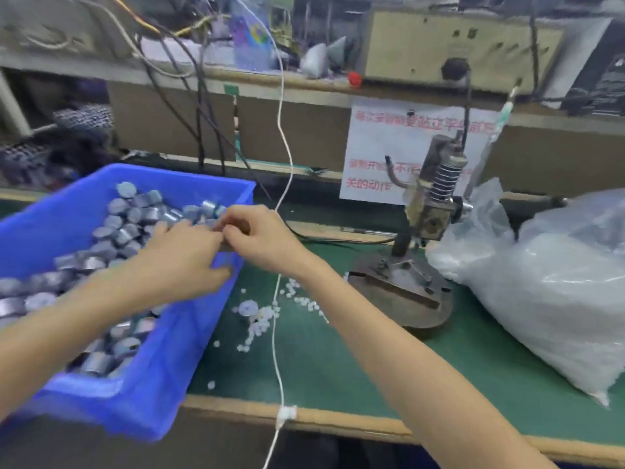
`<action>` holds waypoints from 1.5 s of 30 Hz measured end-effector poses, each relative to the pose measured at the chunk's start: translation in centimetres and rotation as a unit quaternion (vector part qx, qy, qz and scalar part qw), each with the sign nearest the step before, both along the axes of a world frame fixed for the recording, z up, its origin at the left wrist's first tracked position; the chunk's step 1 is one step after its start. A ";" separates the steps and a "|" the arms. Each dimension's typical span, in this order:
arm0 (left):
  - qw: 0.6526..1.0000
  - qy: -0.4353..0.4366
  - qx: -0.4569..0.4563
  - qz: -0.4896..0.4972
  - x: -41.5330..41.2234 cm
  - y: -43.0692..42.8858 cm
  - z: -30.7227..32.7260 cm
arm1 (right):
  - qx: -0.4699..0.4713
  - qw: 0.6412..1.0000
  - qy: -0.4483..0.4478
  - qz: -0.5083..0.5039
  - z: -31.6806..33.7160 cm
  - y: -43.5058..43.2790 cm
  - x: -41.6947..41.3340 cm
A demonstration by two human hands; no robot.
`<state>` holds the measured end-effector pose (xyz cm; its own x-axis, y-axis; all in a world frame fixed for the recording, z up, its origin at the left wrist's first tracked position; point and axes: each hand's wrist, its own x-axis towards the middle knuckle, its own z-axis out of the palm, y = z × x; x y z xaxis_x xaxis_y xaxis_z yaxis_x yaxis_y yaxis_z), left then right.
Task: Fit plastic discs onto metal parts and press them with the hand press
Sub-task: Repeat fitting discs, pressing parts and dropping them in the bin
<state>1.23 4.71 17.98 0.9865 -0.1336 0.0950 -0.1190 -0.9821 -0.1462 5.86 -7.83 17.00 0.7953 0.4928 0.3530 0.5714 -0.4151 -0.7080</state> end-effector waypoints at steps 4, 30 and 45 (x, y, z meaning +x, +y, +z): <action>0.995 0.029 -0.025 0.089 -1.0 6.4 -0.5 | -0.065 0.993 -0.013 0.098 0.2 6.2 -0.2; 0.928 0.354 -0.003 0.114 -2.3 9.4 -6.9 | -0.659 0.710 -0.048 0.243 -2.8 13.7 -0.3; 0.959 0.072 -0.238 0.135 -2.8 10.8 -4.6 | -0.254 0.946 0.017 0.200 -1.8 11.1 0.4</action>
